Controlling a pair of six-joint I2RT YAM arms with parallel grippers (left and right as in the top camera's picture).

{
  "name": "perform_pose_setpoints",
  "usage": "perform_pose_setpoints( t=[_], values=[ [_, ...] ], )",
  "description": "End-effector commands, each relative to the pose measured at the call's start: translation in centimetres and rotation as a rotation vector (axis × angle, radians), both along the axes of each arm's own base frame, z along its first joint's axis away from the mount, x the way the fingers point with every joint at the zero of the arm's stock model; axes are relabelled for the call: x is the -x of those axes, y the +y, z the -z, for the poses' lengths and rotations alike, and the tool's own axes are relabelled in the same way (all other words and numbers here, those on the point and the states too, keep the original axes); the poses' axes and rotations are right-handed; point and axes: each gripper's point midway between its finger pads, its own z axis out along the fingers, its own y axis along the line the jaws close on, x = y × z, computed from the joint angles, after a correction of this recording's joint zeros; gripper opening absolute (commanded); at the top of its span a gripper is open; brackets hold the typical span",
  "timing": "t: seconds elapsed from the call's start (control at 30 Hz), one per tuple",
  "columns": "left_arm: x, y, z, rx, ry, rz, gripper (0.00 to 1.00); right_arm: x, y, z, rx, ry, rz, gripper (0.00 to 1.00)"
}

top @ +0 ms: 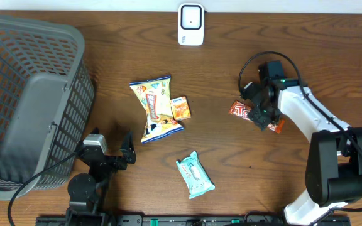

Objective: Scan the item barcode

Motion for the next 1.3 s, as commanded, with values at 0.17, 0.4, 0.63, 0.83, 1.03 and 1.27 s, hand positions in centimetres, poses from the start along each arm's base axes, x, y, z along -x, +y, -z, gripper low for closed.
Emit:
perform_pose_setpoints(
  t=[0.17, 0.4, 0.63, 0.83, 1.03, 1.27],
  values=[
    [0.0, 0.0, 1.7, 0.010, 0.043, 0.000, 0.98, 1.3, -2.6, 2.8, 0.137, -0.009, -0.040, 0.53],
    [0.0, 0.0, 1.7, 0.010, 0.043, 0.000, 0.98, 2.1, -2.5, 3.7, 0.129, -0.005, -0.024, 0.43],
    [0.0, 0.0, 1.7, 0.010, 0.043, 0.000, 0.98, 2.6, 0.8, 4.2, -0.077, 0.017, 0.039, 0.17],
    [0.0, 0.0, 1.7, 0.010, 0.043, 0.000, 0.98, 2.3, 8.1, 2.1, -0.522, 0.073, 0.156, 0.01],
    [0.0, 0.0, 1.7, 0.010, 0.043, 0.000, 0.98, 1.1, 12.7, -2.0, -0.766, 0.129, 0.228, 0.01],
    [0.0, 0.0, 1.7, 0.010, 0.043, 0.000, 0.98, -1.8, 14.0, -7.1, -0.757, 0.072, 0.191, 0.18]
  ],
)
